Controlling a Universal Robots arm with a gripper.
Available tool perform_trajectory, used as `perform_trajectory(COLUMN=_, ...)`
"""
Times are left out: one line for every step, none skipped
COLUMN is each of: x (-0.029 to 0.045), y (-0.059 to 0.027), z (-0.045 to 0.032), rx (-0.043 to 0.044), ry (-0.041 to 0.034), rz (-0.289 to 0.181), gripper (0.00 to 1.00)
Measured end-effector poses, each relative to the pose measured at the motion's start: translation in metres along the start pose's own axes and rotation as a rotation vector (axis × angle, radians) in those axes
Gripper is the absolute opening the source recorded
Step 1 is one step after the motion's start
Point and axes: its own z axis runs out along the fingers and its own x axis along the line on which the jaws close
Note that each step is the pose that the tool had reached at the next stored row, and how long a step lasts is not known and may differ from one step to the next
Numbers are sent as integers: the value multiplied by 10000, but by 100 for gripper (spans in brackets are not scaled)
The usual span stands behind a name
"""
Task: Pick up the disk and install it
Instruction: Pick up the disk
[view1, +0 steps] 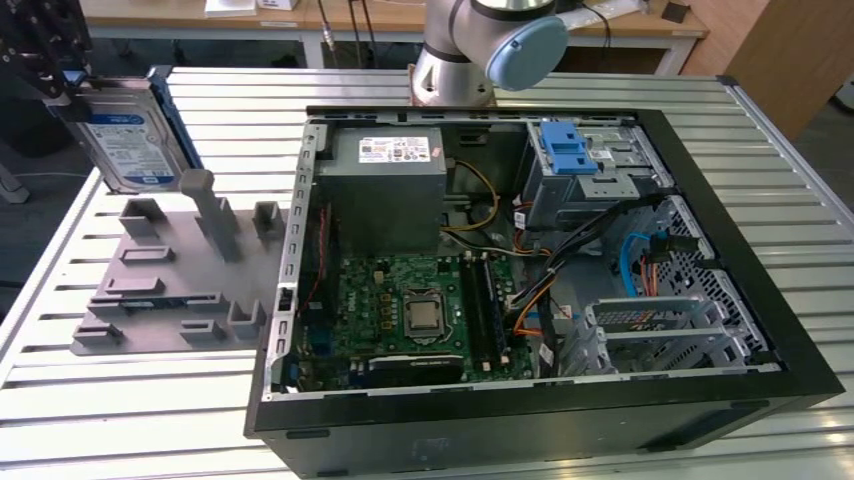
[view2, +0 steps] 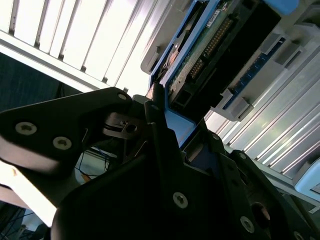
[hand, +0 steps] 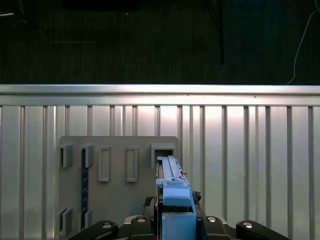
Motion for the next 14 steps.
perform_trajectory(x=0, y=0, z=-6, rx=0, ry=0, rz=0, gripper=36)
perform_trajectory(x=-1, y=0, z=-13, rx=0, ry=0, rz=0, gripper=36)
perform_trajectory(x=-1, y=0, z=-19, rx=0, ry=0, rz=0, gripper=36)
perform_trajectory(x=-2, y=0, z=-25, rx=0, ry=0, rz=0, gripper=36)
perform_trajectory(x=-2, y=0, z=-31, rx=0, ry=0, rz=0, gripper=36)
perform_trajectory(x=-2, y=0, z=-37, rx=1, ry=0, rz=0, gripper=36)
perform_trajectory(x=-3, y=0, z=-44, rx=0, ry=0, rz=0, gripper=36)
perform_trajectory(x=-3, y=0, z=-51, rx=-1, ry=0, rz=0, gripper=36)
perform_trajectory(x=-3, y=0, z=-57, rx=-1, ry=0, rz=0, gripper=36)
perform_trajectory(x=-3, y=0, z=-64, rx=0, ry=0, rz=0, gripper=36)
perform_trajectory(x=-4, y=0, z=-70, rx=0, ry=0, rz=0, gripper=36)
perform_trajectory(x=-4, y=1, z=-76, rx=0, ry=1, rz=0, gripper=36)
perform_trajectory(x=-4, y=1, z=-83, rx=0, ry=0, rz=0, gripper=36)
perform_trajectory(x=-4, y=0, z=-89, rx=0, ry=0, rz=0, gripper=36)
